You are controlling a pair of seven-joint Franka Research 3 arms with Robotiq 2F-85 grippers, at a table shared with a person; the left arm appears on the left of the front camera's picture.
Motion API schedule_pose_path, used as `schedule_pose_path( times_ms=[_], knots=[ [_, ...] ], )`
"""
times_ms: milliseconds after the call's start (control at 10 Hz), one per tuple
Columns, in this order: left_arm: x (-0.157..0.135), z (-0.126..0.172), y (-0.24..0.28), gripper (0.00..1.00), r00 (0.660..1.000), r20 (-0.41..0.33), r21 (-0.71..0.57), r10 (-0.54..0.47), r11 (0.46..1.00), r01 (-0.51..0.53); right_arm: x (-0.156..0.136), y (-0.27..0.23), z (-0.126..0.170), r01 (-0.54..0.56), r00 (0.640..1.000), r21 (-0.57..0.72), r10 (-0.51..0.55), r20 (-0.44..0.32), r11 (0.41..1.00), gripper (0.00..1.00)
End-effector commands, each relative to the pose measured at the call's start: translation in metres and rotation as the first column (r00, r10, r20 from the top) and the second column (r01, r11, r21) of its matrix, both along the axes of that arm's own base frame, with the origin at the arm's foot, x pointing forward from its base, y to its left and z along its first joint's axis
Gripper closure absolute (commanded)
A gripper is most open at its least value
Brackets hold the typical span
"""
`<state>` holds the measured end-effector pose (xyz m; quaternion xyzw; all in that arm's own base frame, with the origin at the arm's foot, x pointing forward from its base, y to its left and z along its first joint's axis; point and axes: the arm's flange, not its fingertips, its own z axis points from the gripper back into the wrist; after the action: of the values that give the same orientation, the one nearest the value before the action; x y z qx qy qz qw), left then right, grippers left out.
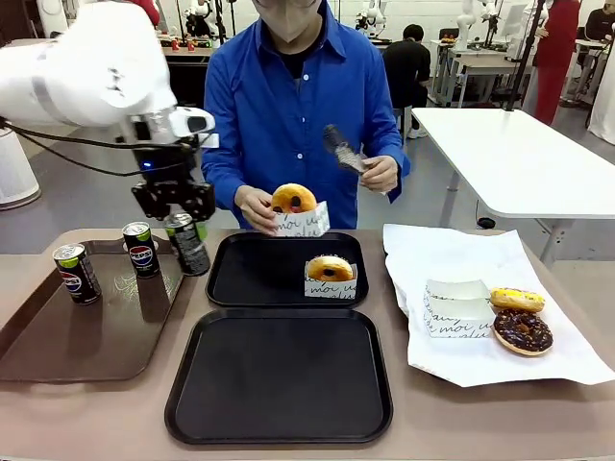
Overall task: Set up donuts and drinks on trays.
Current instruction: Pick up one Pepsi coke and place it on the Flat Tray.
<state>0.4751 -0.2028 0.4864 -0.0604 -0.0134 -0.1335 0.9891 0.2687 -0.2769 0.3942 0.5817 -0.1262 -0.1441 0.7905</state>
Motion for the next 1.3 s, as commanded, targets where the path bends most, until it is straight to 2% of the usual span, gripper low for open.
schedule_pose_path(
  times_ms=[0, 100, 300, 900, 1200],
  knots=[
    [-0.062, 0.028, 0.066, 0.42, 0.996, -0.06, -0.027, -0.062, 0.998, 0.061, 0.0, 0.0, 0.0, -0.002, 1.0, 0.01, 0.002, 0.007, 1.0, 0.0],
    [-0.103, 0.043, 0.109, 0.42, 0.994, -0.04, -0.038, -0.097, 0.995, 0.096, 0.0, 0.0, 0.0, -0.002, 1.0, 0.01, 0.002, 0.007, 1.0, 0.0],
    [-0.124, 0.054, 0.141, 0.42, 0.997, 0.035, -0.035, -0.073, 0.997, 0.074, 0.0, 0.0, 0.0, -0.002, 1.0, 0.01, 0.002, 0.007, 1.0, 0.0],
    [-0.113, 0.052, 0.142, 0.42, 0.998, 0.044, -0.026, -0.036, 0.999, 0.037, 0.0, 0.0, 0.0, -0.002, 1.0, 0.01, 0.002, 0.007, 1.0, 0.0],
    [-0.088, 0.064, 0.103, 0.42, 0.996, 0.062, 0.004, -0.066, 0.998, 0.065, 0.0, 0.0, 0.0, -0.002, 1.0, 0.01, 0.002, 0.007, 1.0, 0.0]
  ],
)
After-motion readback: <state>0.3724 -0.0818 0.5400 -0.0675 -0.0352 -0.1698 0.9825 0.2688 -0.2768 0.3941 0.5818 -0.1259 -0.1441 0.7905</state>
